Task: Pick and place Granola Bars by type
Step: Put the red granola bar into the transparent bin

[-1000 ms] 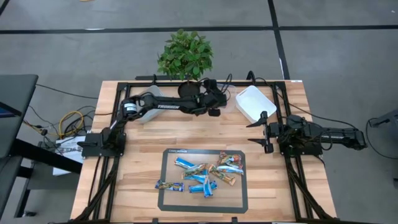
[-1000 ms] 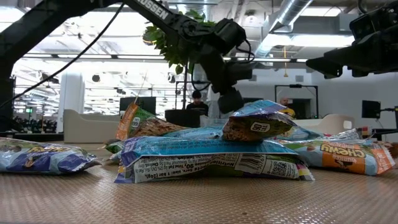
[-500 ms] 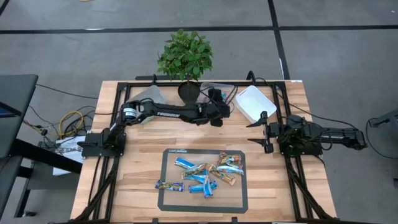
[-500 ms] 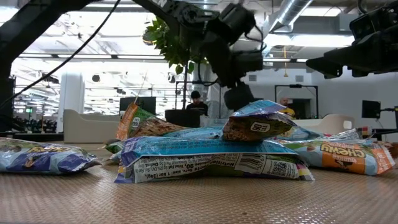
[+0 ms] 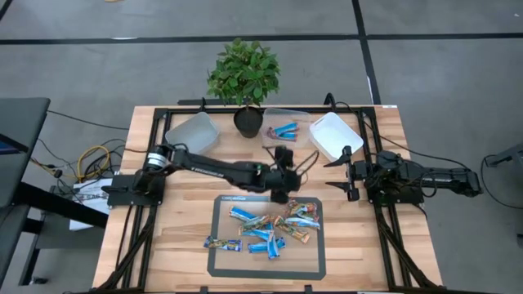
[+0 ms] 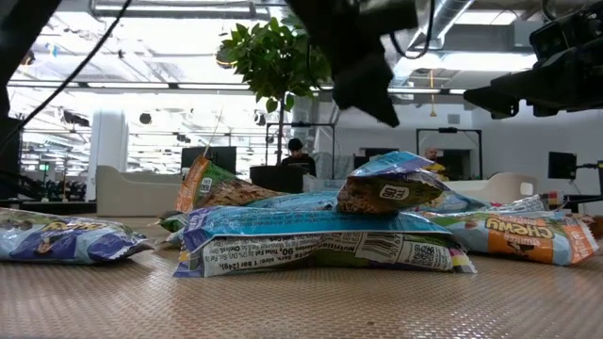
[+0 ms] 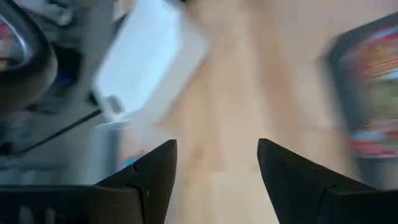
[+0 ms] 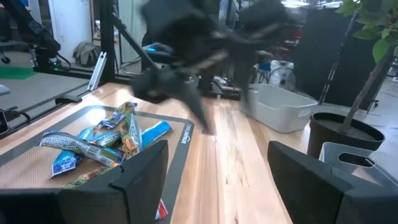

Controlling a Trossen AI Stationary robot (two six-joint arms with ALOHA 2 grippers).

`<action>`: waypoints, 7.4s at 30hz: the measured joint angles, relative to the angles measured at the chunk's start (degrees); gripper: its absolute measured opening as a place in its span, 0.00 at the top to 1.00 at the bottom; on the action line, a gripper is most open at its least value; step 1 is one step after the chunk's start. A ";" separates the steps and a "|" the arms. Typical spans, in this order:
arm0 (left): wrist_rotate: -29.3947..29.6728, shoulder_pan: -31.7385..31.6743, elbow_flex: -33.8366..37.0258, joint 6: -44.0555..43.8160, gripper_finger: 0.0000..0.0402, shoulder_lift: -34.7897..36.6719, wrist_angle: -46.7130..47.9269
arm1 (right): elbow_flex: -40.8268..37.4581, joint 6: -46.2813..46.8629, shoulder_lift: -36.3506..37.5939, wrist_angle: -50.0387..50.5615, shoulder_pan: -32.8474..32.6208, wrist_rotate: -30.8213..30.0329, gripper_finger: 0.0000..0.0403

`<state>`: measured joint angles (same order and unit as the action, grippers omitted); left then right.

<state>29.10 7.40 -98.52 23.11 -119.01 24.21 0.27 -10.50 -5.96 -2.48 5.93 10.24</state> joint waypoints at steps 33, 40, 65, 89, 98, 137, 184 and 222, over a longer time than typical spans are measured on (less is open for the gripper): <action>-10.71 6.88 -3.08 -15.43 0.46 -12.90 -4.86 | 0.00 0.00 -0.02 0.07 0.01 0.00 0.33; -9.84 5.34 -3.61 -15.43 0.46 -14.70 -5.37 | 0.00 0.00 0.02 0.04 -0.01 0.00 0.33; -12.18 4.77 -3.81 -14.79 0.84 -15.33 -4.62 | 0.00 -0.02 0.02 0.04 0.01 0.00 0.33; -9.81 4.64 -6.84 -13.32 0.84 -13.01 0.15 | 0.00 0.00 0.02 0.07 0.01 0.00 0.33; -4.62 3.07 -6.84 -12.50 0.84 -8.54 4.69 | 0.00 0.00 0.00 -0.02 0.01 0.00 0.33; -4.53 -20.83 5.33 3.02 0.84 1.63 -10.56 | 0.00 0.00 0.00 0.04 -0.01 0.02 0.33; 3.29 -3.13 5.31 9.33 0.37 -3.31 -10.72 | 0.00 0.00 -0.76 0.00 0.01 0.14 0.33; -21.24 2.33 4.87 25.64 0.38 -7.75 -8.66 | 0.00 0.00 -1.12 0.06 -0.01 0.09 0.33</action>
<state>7.86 9.72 -93.65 48.75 -126.76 15.54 0.27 -10.50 -7.08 -2.42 5.91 10.33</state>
